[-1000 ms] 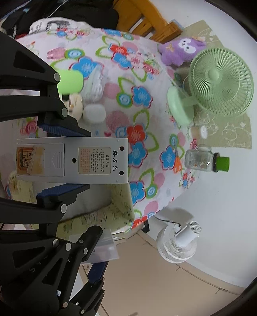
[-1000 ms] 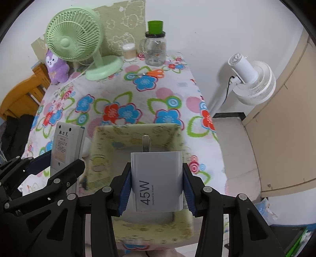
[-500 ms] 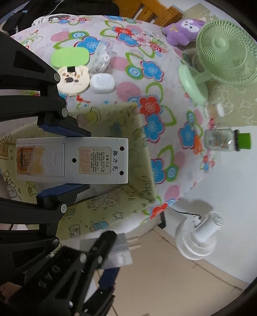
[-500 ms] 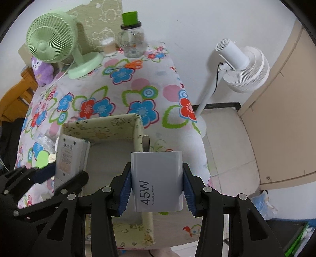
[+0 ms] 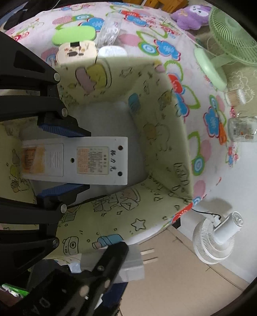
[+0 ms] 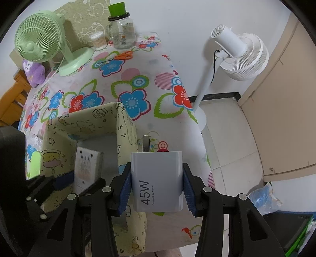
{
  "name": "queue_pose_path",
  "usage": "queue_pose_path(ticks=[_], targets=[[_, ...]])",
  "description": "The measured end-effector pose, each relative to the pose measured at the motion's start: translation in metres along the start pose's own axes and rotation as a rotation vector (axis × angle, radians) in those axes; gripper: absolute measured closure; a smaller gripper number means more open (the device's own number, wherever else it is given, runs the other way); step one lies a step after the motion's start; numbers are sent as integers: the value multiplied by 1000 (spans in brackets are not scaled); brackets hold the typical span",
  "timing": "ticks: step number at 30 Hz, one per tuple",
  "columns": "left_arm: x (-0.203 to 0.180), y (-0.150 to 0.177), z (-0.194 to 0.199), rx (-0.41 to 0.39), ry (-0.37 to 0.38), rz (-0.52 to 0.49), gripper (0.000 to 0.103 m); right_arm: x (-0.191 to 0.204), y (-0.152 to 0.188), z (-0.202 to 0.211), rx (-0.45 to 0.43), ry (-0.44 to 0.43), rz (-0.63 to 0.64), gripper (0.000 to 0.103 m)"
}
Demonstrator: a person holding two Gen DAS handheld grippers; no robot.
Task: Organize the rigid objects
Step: 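Lower the white device into the basket and open the left tool, then lower the charger block into the basket and open the right tool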
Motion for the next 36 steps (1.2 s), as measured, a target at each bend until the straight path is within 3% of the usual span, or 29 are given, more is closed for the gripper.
queue_pose_path(ticks=[11, 14, 16, 27, 36], targets=[[-13, 3, -13, 2, 65, 31, 56, -2, 7, -10, 25, 26, 3, 53], [-13, -5, 2, -37, 76, 24, 33, -3, 5, -8, 21, 34, 1, 53], [-12, -10, 14, -60, 81, 11, 30, -3, 3, -5, 14, 35, -3, 53], [22, -31, 60, -148, -17, -59, 27, 22, -22, 25, -75, 25, 23, 53], [60, -28, 70, -149, -62, -33, 23, 66, -19, 21, -51, -35, 58, 53]])
Point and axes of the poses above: each gripper's, at about its wrist camera, not at the fingertips, and z roughly against the way its jaws point, x to its left, y to its underside, the point moved 9 cm from there along -z, roughly the way its jaws point, and after that the axes turned 15 degrees about -x, right-handed, at the moved point
